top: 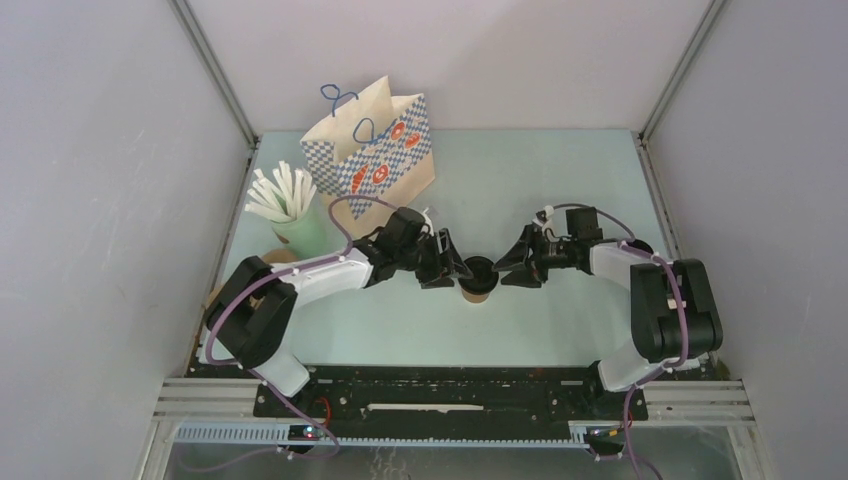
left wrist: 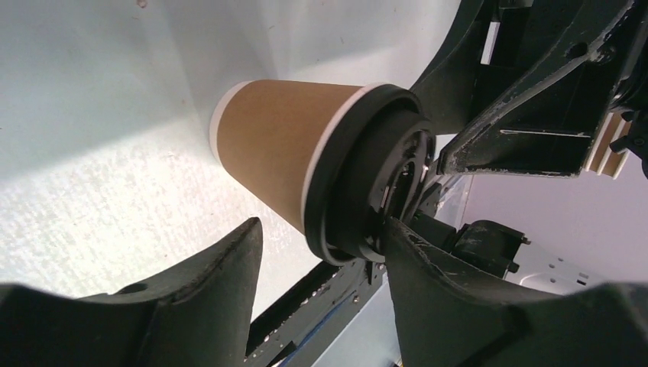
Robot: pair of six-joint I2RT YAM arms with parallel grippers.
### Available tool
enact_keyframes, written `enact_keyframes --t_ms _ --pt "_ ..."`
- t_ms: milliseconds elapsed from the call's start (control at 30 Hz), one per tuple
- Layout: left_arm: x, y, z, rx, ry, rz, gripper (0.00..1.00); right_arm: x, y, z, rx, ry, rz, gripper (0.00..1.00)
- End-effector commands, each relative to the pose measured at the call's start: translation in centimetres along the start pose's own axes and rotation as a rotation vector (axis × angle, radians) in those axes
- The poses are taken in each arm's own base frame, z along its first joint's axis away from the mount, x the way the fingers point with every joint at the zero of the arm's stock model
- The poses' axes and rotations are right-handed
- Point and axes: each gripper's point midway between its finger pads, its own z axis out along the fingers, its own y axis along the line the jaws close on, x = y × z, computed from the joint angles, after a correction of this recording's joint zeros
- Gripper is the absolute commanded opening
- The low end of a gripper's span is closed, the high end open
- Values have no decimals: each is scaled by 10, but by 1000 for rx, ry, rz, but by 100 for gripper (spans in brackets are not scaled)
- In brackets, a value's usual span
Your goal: Pack the takeout coffee
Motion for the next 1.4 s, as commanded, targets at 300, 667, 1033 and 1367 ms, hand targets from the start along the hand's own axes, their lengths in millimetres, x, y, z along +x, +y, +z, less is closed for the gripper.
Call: enact_keyframes --t_ms 300,667,1033,1367 --pt "13 50 11 -90 11 -55 55 6 -36 17 29 -23 43 59" --pt "45 130 6 -357 77 -70 50 19 -94 6 311 -79 124 59" --pt "66 177 2 -502 140 -26 47 13 -95 6 357 -57 80 57" --pt "34 125 7 -429 124 28 49 2 17 -8 58 -35 -73 88"
